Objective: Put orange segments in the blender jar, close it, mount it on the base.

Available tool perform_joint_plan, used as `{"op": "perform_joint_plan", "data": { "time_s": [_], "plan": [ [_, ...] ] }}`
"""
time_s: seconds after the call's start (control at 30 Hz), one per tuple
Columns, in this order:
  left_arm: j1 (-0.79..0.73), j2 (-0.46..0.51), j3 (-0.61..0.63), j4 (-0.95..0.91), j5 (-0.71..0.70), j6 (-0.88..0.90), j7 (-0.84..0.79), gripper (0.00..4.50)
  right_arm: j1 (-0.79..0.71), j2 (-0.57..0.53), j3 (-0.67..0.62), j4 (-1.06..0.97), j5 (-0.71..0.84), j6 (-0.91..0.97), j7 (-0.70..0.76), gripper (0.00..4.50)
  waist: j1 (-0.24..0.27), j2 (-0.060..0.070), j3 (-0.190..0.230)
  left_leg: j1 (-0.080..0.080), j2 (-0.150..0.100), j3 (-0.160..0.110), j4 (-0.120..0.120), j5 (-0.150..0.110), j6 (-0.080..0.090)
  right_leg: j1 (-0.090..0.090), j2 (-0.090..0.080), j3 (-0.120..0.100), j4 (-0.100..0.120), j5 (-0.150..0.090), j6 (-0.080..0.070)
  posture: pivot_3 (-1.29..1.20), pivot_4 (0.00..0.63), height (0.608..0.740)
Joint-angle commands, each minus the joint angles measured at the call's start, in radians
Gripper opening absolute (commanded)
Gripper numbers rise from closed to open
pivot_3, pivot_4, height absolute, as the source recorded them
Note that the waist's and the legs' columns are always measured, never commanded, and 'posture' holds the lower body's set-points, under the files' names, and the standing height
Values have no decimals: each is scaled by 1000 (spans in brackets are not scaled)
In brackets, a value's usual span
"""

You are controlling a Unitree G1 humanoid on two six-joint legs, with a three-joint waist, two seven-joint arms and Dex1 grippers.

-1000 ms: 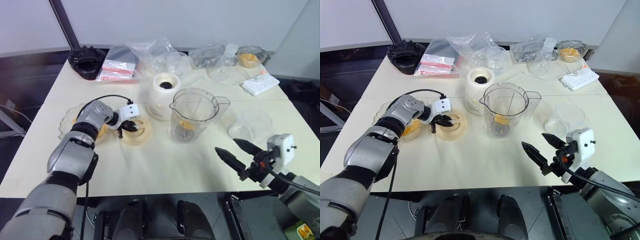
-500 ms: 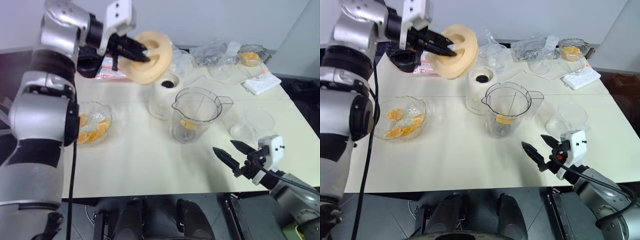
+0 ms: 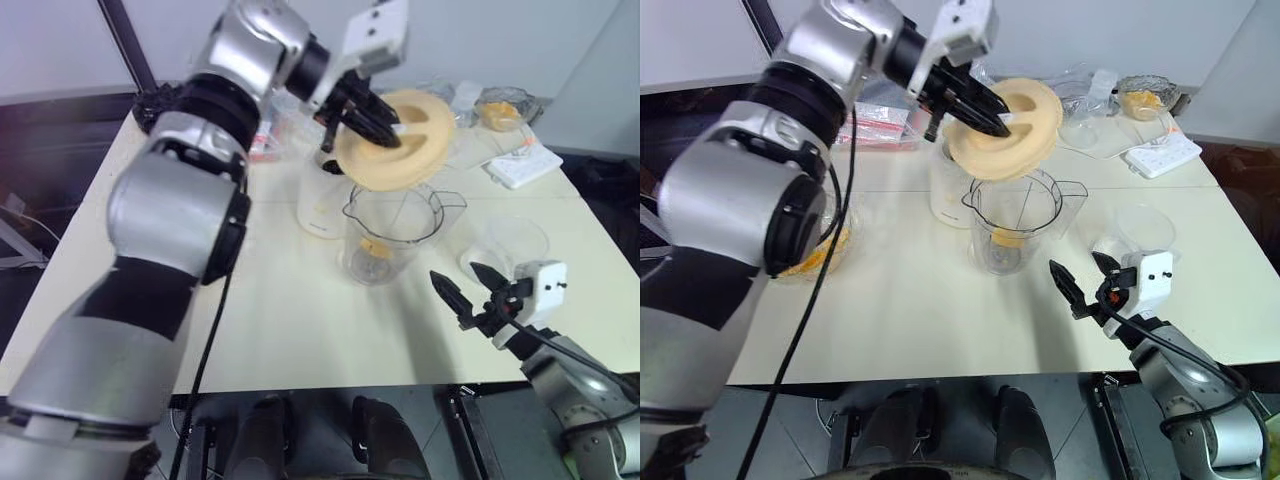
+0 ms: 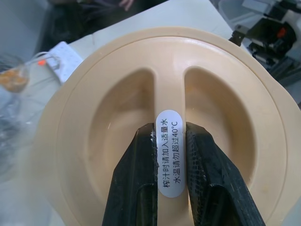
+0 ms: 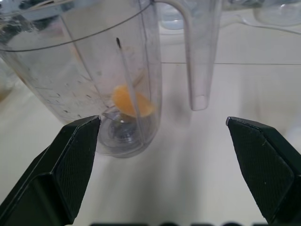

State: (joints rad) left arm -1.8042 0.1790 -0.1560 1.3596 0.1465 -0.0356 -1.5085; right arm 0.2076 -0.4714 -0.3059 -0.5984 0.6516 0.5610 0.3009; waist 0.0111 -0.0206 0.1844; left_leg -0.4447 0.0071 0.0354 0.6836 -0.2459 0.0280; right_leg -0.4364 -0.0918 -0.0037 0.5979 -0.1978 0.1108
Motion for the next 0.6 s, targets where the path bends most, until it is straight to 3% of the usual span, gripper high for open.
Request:
{"op": "perform_joint_plan", "data": {
  "time_s": [0.03,0.3,0.6],
  "plan": [
    [1,-38,-20,-5,49,-8,69,249,50,-19,-33,-140,17,8,-4,4500,3,1,0,0,0,-1,0,0,0,0,1,0,0,0,0,0,150,740],
    [37,-109,-44,2,107,-27,116,249,111,-61,-107,-304,98,89,-55,4500,2,1,-1,1,4,-2,0,0,0,1,3,0,0,1,-2,0,150,740],
    [74,-133,-57,14,153,14,118,249,129,-39,-97,-356,117,108,-131,4500,4,1,-1,1,5,-2,0,0,0,1,4,0,0,1,-2,0,150,740]
  ]
}}
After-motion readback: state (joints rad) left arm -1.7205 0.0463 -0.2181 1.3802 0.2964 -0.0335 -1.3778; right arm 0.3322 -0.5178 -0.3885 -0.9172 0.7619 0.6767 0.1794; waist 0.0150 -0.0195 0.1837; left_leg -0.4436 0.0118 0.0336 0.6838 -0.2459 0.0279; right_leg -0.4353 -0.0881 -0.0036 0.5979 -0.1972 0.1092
